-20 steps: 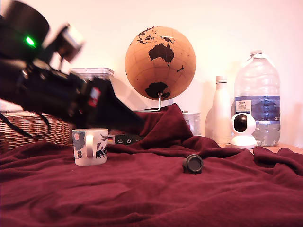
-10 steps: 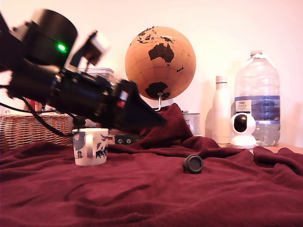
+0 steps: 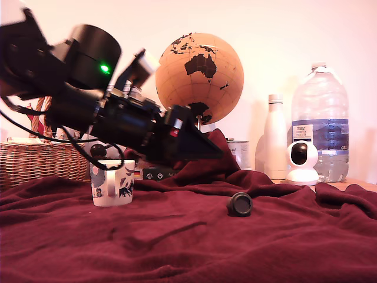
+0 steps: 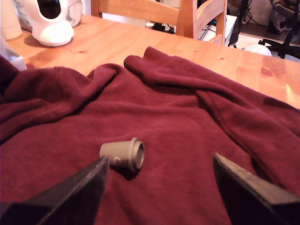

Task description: Pick up the coffee capsules on the table and drop them inside the coffee cup

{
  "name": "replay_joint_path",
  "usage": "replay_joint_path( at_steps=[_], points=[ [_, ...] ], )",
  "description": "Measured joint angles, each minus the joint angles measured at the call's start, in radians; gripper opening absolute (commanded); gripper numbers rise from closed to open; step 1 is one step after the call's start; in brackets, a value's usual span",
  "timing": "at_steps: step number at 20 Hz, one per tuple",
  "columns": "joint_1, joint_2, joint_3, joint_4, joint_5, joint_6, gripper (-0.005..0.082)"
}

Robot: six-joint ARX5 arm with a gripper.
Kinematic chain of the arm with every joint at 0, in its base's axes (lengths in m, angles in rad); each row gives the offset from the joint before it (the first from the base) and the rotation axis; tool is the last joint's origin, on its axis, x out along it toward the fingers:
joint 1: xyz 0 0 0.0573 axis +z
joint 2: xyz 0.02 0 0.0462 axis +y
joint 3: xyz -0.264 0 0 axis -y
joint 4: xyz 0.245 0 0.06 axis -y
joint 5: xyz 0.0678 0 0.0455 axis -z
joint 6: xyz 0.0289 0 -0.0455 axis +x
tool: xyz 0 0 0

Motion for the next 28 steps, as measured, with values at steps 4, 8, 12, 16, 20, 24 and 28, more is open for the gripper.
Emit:
replay_joint_path(
  at_steps=[4, 8, 12, 16, 20, 24, 28],
  points=[
    [-0.005, 0.044, 0.068, -0.032, 0.003, 0.000, 0.0641],
    [-0.010, 0.090, 0.123, -0.057, 0.003, 0.000, 0.0641],
    [-0.013, 0.121, 0.150, -0.071, 0.003, 0.000, 0.0641],
    [-0.013, 0.123, 0.168, -0.087, 0.003, 0.000, 0.0641],
    [-0.014, 0.135, 0.215, -0.117, 0.003, 0.000, 0.0641],
    [-0.014, 0.203, 0.269, -0.158, -0.001, 0.000, 0.0641],
    [-0.018, 0.238, 0.320, -0.214, 0.000, 0.000, 0.0641]
  ],
)
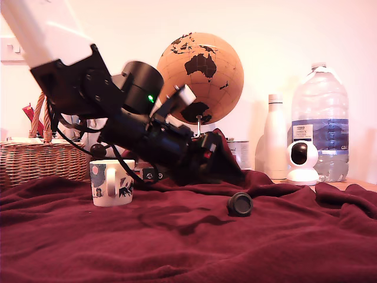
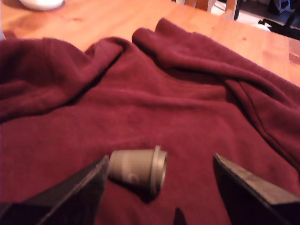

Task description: Pick up the coffee capsules on the table and drop them inside the coffee cup

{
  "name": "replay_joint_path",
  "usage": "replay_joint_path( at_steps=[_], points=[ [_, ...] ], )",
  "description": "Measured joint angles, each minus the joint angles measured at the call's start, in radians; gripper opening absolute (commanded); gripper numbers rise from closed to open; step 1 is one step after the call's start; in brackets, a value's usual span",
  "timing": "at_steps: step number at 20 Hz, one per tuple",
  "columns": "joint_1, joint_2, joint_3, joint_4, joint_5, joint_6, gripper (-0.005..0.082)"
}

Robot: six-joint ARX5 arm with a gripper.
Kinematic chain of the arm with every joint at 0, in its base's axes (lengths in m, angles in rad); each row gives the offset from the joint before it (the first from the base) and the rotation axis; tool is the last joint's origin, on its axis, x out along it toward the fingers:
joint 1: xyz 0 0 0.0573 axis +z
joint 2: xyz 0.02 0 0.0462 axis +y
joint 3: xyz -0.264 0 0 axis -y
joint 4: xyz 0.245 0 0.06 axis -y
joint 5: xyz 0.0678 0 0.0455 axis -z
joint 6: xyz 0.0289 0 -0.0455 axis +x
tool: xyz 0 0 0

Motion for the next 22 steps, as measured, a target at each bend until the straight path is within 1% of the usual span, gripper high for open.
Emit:
replay_joint_path(
  at_steps=[5, 8, 11, 12, 14, 16, 18, 22],
  points=[
    [-0.003, 0.042, 0.103, -0.044, 0.003, 0.000, 0.0641],
    [-0.005, 0.087, 0.148, -0.104, 0.003, 0.000, 0.0641],
    [-0.010, 0.117, 0.166, -0.135, 0.002, 0.000, 0.0641],
    [-0.010, 0.120, 0.166, -0.142, 0.003, 0.009, 0.0641],
    [-0.012, 0.124, 0.167, -0.153, 0.000, 0.011, 0.0641],
    [-0.014, 0.133, 0.168, -0.164, -0.014, 0.013, 0.0641],
    [-0.014, 0.144, 0.168, -0.169, -0.030, 0.026, 0.0641],
    [-0.016, 0.147, 0.169, -0.169, -0.051, 0.028, 0.0639]
  ],
)
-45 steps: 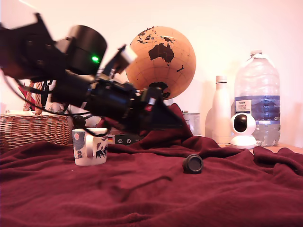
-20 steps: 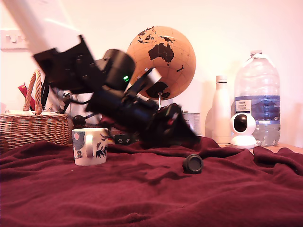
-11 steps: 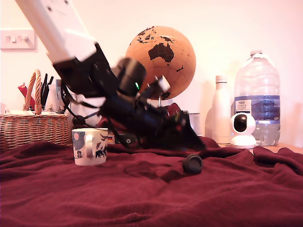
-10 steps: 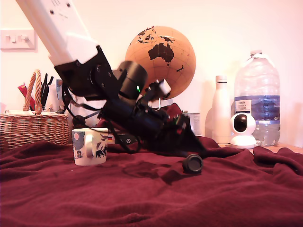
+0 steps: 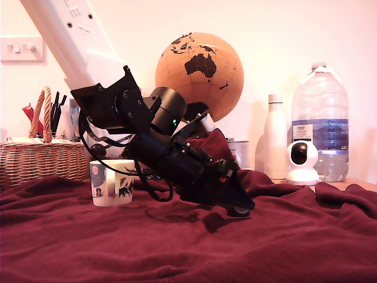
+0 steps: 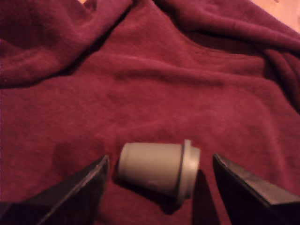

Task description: Pick up the coffee capsules on the table and drop them inside the coffee cup

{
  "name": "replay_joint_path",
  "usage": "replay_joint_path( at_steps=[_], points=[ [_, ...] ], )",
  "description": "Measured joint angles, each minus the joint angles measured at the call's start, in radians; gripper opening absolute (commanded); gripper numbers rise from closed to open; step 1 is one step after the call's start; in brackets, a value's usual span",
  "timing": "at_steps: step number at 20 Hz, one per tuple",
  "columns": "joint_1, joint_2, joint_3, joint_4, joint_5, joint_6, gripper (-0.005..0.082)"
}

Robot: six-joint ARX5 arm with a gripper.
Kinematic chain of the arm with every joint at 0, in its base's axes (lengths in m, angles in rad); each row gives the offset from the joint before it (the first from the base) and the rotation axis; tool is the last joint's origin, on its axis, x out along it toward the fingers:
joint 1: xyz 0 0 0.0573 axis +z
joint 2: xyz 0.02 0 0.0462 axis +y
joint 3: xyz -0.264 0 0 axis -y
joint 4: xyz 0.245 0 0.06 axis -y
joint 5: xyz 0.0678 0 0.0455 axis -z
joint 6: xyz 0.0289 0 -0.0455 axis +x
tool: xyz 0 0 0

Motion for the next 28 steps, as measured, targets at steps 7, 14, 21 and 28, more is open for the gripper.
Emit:
replay_joint_path(
  at_steps=[7, 14, 21, 28],
  points=[
    [-0.001, 0.000, 0.000, 0.014, -0.010, 0.022, 0.0580],
    [-0.001, 0.000, 0.000, 0.013, -0.010, 0.024, 0.0283],
    [-0.001, 0.000, 0.000, 0.013, -0.010, 0.024, 0.0283],
    [-0.001, -0.005, 0.009, -0.035, -0.010, 0.025, 0.0283]
  ],
)
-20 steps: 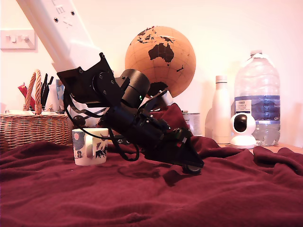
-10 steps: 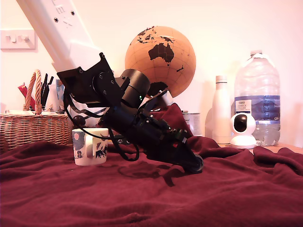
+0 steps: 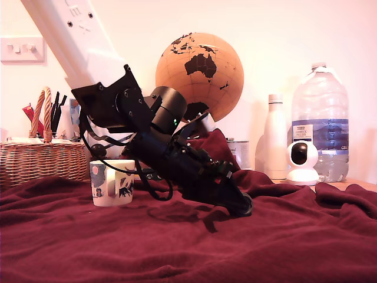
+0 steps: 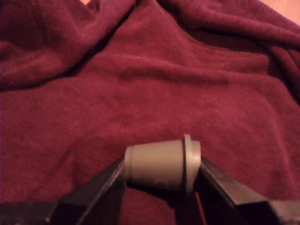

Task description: Pick up the coffee capsules on the table and drop them inside the coffee cup

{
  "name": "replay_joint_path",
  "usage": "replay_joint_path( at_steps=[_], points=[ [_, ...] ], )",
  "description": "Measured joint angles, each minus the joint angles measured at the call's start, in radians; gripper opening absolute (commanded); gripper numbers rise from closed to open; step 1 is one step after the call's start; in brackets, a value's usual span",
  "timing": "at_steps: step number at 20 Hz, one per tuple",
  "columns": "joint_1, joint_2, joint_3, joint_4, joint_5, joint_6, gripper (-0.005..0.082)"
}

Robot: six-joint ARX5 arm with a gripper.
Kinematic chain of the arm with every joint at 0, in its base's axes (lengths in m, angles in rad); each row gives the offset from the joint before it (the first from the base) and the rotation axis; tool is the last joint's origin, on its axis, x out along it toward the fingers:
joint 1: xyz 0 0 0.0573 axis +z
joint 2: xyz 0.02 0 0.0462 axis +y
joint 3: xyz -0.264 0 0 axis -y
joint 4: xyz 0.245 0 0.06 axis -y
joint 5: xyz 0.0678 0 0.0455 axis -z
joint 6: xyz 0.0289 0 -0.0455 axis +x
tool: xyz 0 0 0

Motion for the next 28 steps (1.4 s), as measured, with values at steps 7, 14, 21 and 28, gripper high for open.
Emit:
replay_joint_path(
  at_steps=[7, 14, 21, 28],
  points=[
    [0.005, -0.120, 0.000, -0.185, -0.004, 0.000, 0.0283],
    [0.026, -0.306, 0.000, -0.343, -0.025, 0.000, 0.0284],
    [0.044, -0.382, 0.000, -0.494, -0.086, 0.004, 0.0284],
    [0.072, -0.393, 0.000, -0.551, -0.087, 0.026, 0.0284]
  ],
)
